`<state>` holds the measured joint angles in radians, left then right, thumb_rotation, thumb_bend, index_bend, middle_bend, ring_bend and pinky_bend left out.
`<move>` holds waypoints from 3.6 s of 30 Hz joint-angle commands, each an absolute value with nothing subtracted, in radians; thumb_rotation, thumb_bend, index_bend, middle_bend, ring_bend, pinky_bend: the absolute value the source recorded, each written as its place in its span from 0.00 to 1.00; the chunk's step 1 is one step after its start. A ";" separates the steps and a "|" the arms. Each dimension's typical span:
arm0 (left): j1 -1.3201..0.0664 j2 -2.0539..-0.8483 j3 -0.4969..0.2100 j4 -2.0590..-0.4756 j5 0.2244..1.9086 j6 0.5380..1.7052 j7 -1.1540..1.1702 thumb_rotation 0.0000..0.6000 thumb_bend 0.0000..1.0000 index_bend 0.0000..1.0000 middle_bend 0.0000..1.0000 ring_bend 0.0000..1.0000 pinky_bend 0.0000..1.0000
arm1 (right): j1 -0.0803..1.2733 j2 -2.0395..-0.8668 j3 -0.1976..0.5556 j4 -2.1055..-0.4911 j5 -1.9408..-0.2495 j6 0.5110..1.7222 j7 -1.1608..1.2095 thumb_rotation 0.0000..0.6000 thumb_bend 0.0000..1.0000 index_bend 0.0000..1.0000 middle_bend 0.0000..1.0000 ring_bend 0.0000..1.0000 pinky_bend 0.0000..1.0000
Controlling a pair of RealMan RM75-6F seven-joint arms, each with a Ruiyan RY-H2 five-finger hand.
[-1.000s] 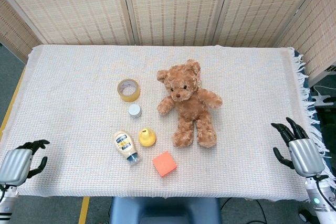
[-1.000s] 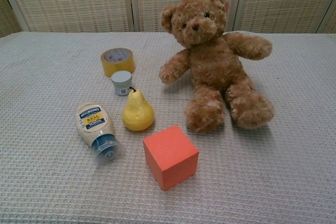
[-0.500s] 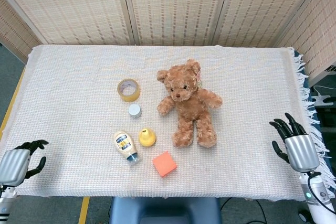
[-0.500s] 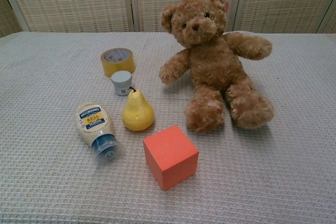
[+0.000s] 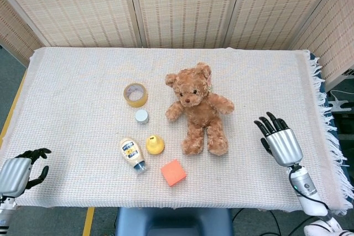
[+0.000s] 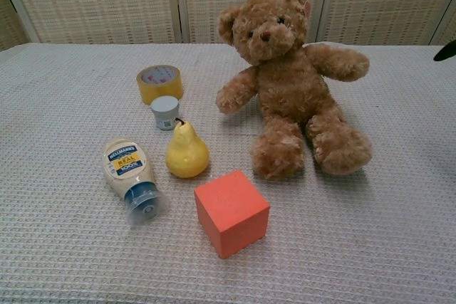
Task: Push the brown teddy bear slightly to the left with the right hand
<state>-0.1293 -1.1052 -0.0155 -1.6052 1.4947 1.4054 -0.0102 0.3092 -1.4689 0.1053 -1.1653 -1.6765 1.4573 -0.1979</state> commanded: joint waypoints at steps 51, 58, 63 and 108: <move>-0.146 -1.090 0.016 -1.615 1.529 1.370 -0.014 1.00 0.44 0.33 0.43 0.39 0.53 | 0.671 -2.013 0.230 -0.361 -1.501 1.343 0.118 1.00 0.18 0.37 0.40 0.30 0.60; -0.149 -1.085 0.019 -1.620 1.523 1.357 -0.008 1.00 0.44 0.33 0.43 0.39 0.53 | 0.681 -2.051 0.213 -0.286 -1.501 1.369 0.152 1.00 0.18 0.48 0.48 0.39 0.68; -0.149 -1.083 0.021 -1.623 1.529 1.361 -0.008 1.00 0.44 0.33 0.43 0.40 0.53 | 0.684 -2.071 0.203 -0.247 -1.497 1.375 0.157 1.00 0.18 0.54 0.52 0.44 0.72; -0.157 -1.082 0.033 -1.628 1.538 1.346 0.002 1.00 0.44 0.33 0.43 0.40 0.53 | 0.734 -2.067 0.196 -0.199 -1.445 1.461 0.165 1.00 0.19 0.57 0.56 0.49 0.76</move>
